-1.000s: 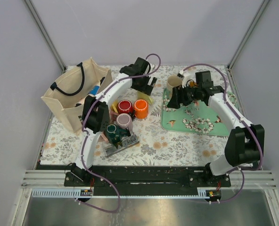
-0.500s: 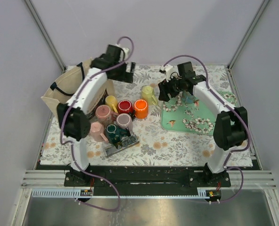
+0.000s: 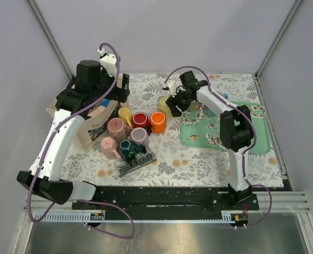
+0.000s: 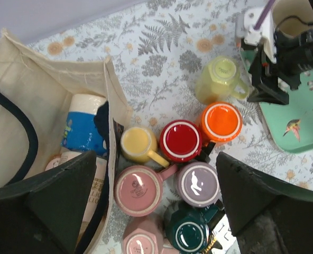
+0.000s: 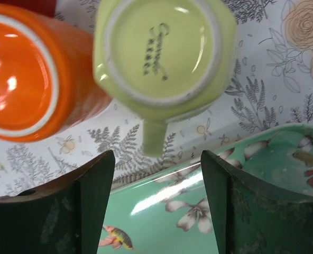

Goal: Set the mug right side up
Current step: Turn over the cup at the center of the board.

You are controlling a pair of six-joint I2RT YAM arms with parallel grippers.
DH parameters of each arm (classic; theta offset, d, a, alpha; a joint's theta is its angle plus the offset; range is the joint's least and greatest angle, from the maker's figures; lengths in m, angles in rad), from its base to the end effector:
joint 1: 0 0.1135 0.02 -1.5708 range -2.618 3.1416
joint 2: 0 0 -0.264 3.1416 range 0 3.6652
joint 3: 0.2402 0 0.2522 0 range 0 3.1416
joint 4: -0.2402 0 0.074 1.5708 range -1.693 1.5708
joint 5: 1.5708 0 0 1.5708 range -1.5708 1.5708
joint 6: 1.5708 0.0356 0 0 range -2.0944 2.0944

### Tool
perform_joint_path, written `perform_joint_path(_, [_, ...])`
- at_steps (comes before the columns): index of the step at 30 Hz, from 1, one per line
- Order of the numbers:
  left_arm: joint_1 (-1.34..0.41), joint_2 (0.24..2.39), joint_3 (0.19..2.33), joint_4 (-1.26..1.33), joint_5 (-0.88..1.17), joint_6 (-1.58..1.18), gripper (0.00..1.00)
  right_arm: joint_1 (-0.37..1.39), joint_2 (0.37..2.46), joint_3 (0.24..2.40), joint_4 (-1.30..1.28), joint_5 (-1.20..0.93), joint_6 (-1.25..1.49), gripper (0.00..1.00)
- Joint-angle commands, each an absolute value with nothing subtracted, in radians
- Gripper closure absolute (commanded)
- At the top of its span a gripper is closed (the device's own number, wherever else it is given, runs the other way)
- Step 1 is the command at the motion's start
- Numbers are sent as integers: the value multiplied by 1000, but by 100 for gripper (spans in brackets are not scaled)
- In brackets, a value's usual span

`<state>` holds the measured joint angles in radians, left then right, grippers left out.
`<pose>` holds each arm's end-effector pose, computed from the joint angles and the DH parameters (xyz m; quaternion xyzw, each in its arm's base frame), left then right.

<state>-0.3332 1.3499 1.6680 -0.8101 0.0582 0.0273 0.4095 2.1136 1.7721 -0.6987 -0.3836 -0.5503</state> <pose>0.2569 -0.0911 0.4529 0.1685 0.8411 -0.1029 0.5036 0.4180 0.1959 0.2218 -0.4817 0.8172 0.1654 0.2697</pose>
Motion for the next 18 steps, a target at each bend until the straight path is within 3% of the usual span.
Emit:
perform_joint_path(1, [-327, 1341, 1626, -772, 75, 57, 2, 422, 2204, 1935, -797, -316, -580, 27])
perform_joint_path(5, [-328, 1336, 1638, -775, 69, 69, 2, 426, 2305, 2083, -909, -319, -591, 38])
perform_joint_path(11, [-328, 1348, 1666, -775, 74, 74, 2, 443, 2413, 2270, -1083, -333, -615, 46])
perform_joint_path(18, [-327, 1335, 1645, -770, 77, 80, 2, 449, 2408, 2266, -1091, -313, -614, 83])
